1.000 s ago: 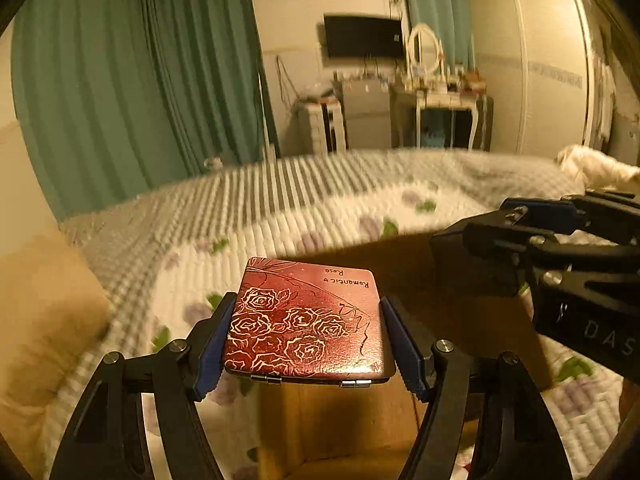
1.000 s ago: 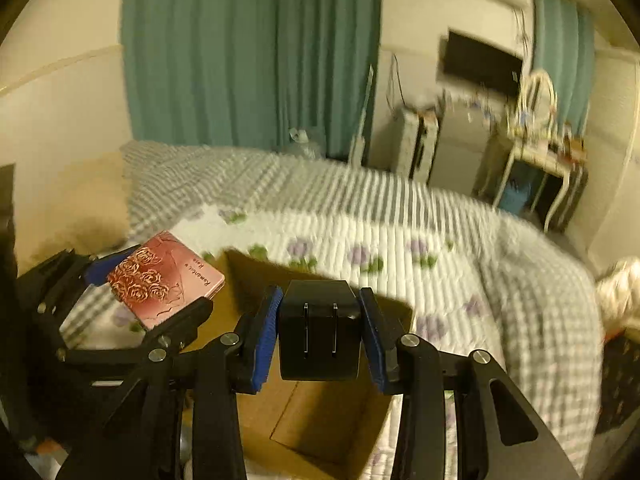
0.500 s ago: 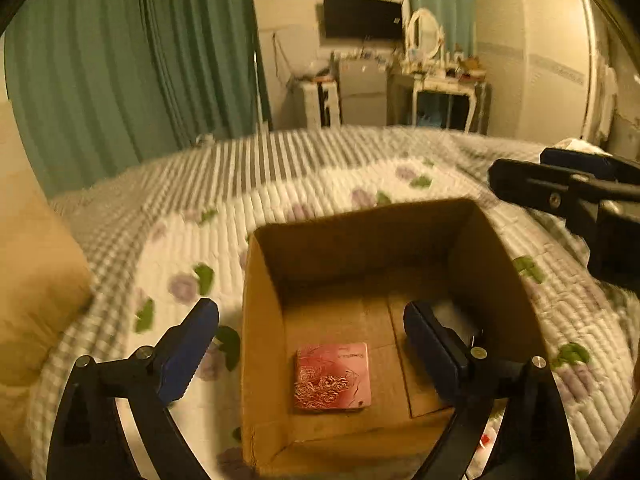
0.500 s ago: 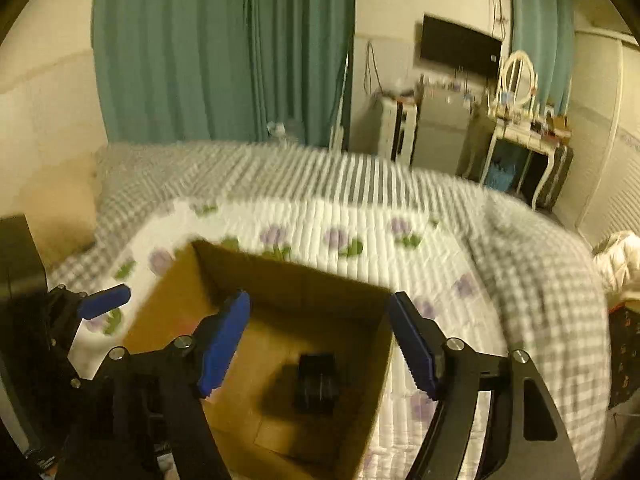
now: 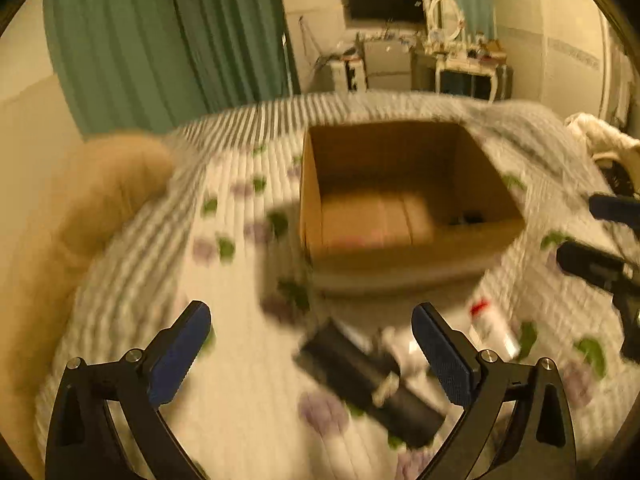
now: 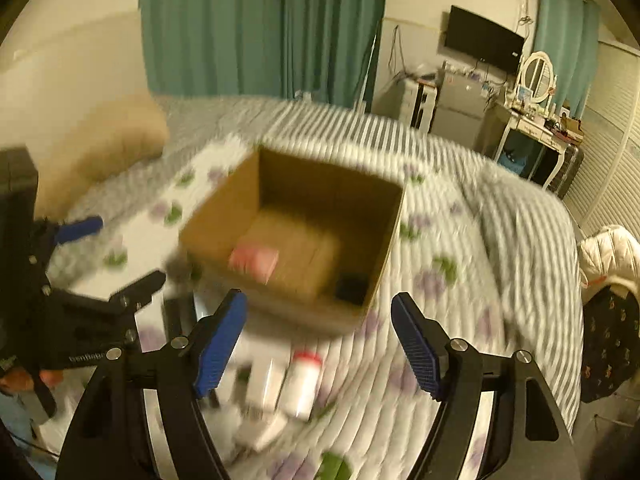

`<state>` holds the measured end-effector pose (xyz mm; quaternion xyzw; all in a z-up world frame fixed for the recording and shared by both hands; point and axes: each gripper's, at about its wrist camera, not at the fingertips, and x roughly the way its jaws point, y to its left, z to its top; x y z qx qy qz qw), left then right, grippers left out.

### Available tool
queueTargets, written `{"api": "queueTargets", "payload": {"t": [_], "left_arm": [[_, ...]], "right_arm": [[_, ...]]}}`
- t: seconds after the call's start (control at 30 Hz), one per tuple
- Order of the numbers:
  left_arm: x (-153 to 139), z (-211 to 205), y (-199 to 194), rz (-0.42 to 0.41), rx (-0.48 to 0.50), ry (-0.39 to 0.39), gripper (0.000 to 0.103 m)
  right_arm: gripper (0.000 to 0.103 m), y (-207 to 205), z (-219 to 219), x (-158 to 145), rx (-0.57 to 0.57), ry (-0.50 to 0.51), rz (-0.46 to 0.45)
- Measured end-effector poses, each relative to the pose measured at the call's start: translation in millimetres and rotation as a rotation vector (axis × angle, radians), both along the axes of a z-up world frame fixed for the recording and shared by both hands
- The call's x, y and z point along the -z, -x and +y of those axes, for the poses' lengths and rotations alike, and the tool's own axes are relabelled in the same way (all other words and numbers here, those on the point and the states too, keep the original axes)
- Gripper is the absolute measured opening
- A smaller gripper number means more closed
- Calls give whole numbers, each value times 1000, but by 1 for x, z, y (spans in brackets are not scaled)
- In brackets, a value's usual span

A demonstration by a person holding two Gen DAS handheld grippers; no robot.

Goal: Organize rigid objects
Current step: 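Lower the card case and black charger into the box and open both grippers, then grasp the black remote control with the left gripper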

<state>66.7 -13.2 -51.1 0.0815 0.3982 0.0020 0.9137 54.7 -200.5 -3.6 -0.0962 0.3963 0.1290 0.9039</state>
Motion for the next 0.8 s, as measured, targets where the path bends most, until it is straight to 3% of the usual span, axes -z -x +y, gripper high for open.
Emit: {"api": "queueTargets", "payload": {"t": [0.17,0.27,0.37,0.5,0.63,0.8], "left_arm": [[51,-6,3,140,-26,49,100],[71,-8,-4,194,-52,52,84],[82,-12,-10,237,-32,106,77],[97,-24,-18,306,2,151,58],[85,-24,-6,295,20,194,26],[60,-17,12,243,57,185,21]], "right_arm": [[74,15,6,58,15,32,97],[74,16,3,73,26,44,117],[74,16,-1,73,33,27,113],[74,13,-1,73,34,26,122],[74,11,0,76,29,34,131],[74,5,8,83,4,51,166]]}}
